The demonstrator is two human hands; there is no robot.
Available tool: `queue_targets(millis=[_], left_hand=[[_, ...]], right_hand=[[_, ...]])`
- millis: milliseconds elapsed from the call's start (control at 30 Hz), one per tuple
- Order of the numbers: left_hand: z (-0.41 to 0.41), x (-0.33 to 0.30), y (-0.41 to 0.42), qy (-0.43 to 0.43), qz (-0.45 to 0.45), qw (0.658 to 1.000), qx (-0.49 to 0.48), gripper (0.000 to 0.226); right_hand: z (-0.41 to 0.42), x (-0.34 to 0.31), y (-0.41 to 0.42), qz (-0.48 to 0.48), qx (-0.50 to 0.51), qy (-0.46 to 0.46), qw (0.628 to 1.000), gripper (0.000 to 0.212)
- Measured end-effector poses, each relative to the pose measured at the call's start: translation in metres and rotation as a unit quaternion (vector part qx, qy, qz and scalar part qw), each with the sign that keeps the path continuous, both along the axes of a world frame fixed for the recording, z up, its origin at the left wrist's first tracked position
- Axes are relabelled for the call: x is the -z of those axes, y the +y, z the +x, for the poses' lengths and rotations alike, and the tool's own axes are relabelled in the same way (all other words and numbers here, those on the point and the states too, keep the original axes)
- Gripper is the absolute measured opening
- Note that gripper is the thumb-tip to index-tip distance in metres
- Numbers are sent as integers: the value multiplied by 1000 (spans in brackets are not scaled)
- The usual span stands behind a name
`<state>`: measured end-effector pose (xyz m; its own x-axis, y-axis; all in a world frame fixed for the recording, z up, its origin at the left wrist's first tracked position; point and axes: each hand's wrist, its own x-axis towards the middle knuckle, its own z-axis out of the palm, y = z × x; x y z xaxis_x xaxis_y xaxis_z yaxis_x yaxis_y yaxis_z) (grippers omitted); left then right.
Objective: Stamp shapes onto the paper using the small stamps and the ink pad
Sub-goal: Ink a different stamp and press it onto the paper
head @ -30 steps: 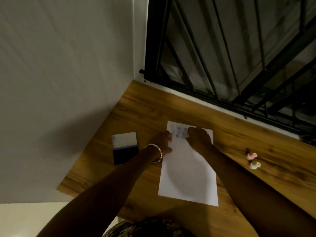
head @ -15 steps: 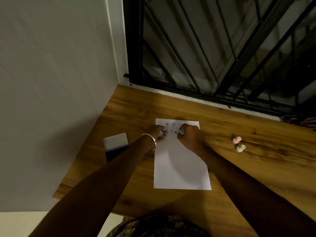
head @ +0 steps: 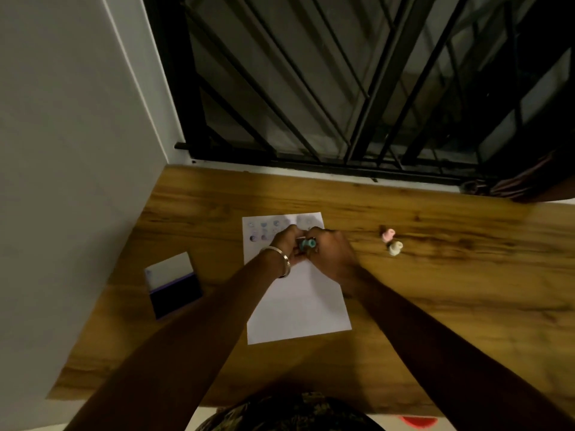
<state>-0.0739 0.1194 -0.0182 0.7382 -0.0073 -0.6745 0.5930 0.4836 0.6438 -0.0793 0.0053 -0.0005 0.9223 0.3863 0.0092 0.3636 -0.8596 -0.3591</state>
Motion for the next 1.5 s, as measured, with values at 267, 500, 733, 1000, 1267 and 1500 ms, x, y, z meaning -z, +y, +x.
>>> queue_targets(millis=[267, 500, 733, 1000, 1267, 1500], left_hand=[[12, 5, -45, 19, -9, 1000, 2, 17], [24, 12, -86, 34, -14, 999, -10, 32], [39, 9, -105, 29, -4, 999, -17, 37], [51, 14, -116, 0, 97, 994, 48, 38], [57, 23, -119, -55, 217, 968, 116, 30], [63, 29, -119, -91, 284, 947, 118, 23]], right_hand=[[5, 1, -40, -23, 9, 33, 999, 25], [13, -2, -72, -77, 8, -4, 997, 25], [32, 4, -96, -94, -7, 3, 996, 34], [74, -2, -122, -56, 64, 39, 996, 36], [111, 1, -153, -62, 124, 24, 990, 28], [125, 15, -156, -94, 162, 50, 981, 35]])
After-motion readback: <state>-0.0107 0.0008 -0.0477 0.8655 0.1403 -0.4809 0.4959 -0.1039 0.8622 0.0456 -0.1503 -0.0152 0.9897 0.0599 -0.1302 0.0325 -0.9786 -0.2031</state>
